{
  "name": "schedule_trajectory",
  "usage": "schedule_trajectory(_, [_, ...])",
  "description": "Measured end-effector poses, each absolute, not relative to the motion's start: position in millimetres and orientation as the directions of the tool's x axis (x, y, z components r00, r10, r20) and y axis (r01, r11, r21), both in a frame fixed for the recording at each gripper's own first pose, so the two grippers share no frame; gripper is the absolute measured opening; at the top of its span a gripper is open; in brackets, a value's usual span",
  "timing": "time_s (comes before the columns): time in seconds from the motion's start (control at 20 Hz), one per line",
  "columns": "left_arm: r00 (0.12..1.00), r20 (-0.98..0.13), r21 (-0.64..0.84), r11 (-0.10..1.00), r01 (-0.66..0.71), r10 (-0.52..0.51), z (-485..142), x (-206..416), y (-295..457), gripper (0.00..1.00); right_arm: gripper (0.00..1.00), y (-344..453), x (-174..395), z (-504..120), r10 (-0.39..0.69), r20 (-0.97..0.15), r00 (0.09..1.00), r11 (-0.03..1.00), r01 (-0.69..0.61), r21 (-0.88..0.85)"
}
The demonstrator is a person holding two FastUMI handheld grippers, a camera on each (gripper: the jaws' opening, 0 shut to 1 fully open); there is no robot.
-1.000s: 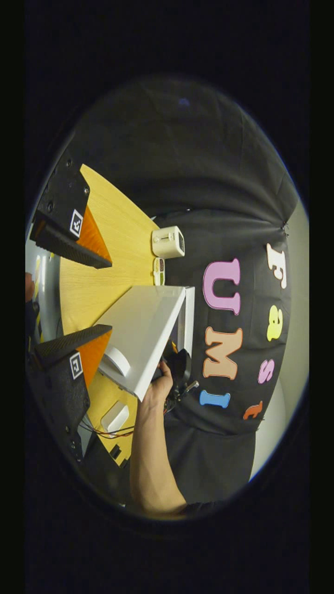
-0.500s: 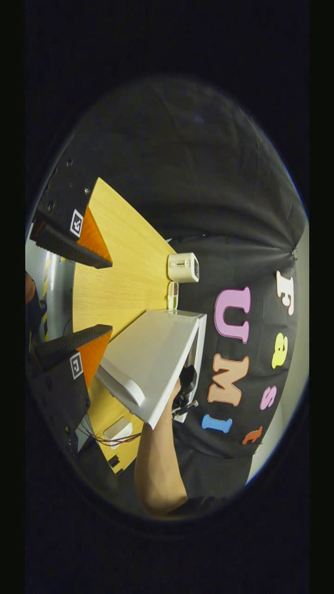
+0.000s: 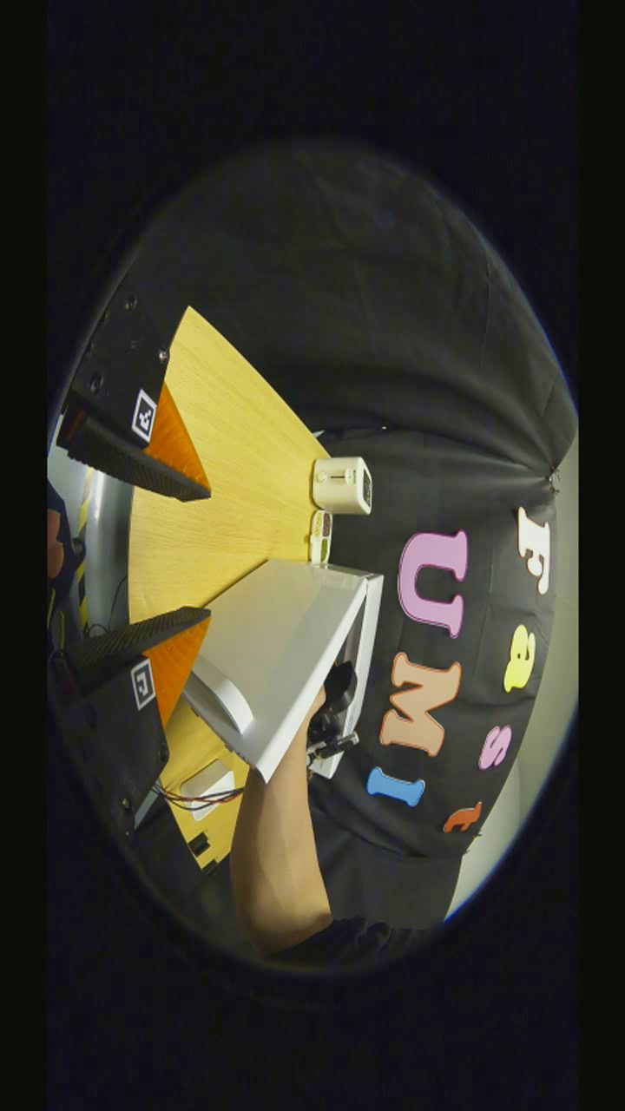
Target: Open the microwave oven with the left hand, put the food in, and close the microwave oven.
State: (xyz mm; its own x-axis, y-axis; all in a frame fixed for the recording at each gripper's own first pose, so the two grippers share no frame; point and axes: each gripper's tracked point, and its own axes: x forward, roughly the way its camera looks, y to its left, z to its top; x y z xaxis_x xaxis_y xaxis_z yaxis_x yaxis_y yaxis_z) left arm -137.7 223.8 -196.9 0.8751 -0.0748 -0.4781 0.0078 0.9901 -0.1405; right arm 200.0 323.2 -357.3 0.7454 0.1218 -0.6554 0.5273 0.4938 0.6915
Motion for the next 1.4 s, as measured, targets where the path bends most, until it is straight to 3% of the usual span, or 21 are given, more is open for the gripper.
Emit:
schedule_trajectory(0.2, [0.875,-0.479,-0.147,0.989,0.001,-0.072,-196,-137,224,0.75,0.3,321,203,-360,0.118,-0.657,0.745,0.489,0.532,0.691])
schedule_trajectory(0.25, [0.874,-0.481,-0.151,0.989,-0.006,-0.068,-197,-137,224,0.76,0.24,318,204,-362,0.106,-0.663,0.741,0.49,0.541,0.683])
schedule_trajectory(0.35, [0.877,-0.474,-0.165,0.986,-0.003,-0.076,-193,-137,219,0.76,0.34,302,195,-369,0.03,-0.705,0.709,0.553,0.575,0.602])
schedule_trajectory(0.5, [0.877,-0.472,-0.164,0.986,0.01,-0.087,-193,-136,215,0.76,0.87,299,193,-379,0.021,-0.718,0.696,0.651,0.536,0.538])
schedule_trajectory(0.7, [0.877,-0.47,-0.164,0.986,0.021,-0.097,-191,-134,213,0.76,0.89,271,197,-373,-0.076,-0.681,0.729,0.769,0.477,0.425])
schedule_trajectory(0.75, [0.878,-0.468,-0.165,0.986,0.022,-0.098,-192,-135,213,0.76,0.99,270,195,-372,-0.078,-0.676,0.733,0.795,0.455,0.401])
schedule_trajectory(1.15, [0.88,-0.468,-0.181,0.983,-0.005,-0.082,-193,-134,213,0.76,0.99,256,188,-362,-0.117,-0.639,0.76,0.913,0.336,0.232])
schedule_trajectory(1.25, [0.858,-0.513,-0.114,0.993,-0.033,-0.031,-202,-139,221,0.8,0.99,254,186,-358,-0.12,-0.624,0.772,0.927,0.312,0.208])
schedule_trajectory(1.3, [0.863,-0.505,-0.053,0.999,-0.004,-0.024,-200,-138,222,0.77,0.99,252,185,-356,-0.129,-0.615,0.778,0.933,0.304,0.19])
schedule_trajectory(1.35, [0.878,-0.478,-0.001,1.0,0.018,-0.016,-194,-137,221,0.83,0.99,250,185,-352,-0.137,-0.602,0.787,0.939,0.297,0.174])
schedule_trajectory(1.4, [0.877,-0.48,-0.001,1.0,0.031,-0.028,-193,-135,219,0.83,0.99,251,184,-349,-0.136,-0.595,0.792,0.944,0.286,0.166])
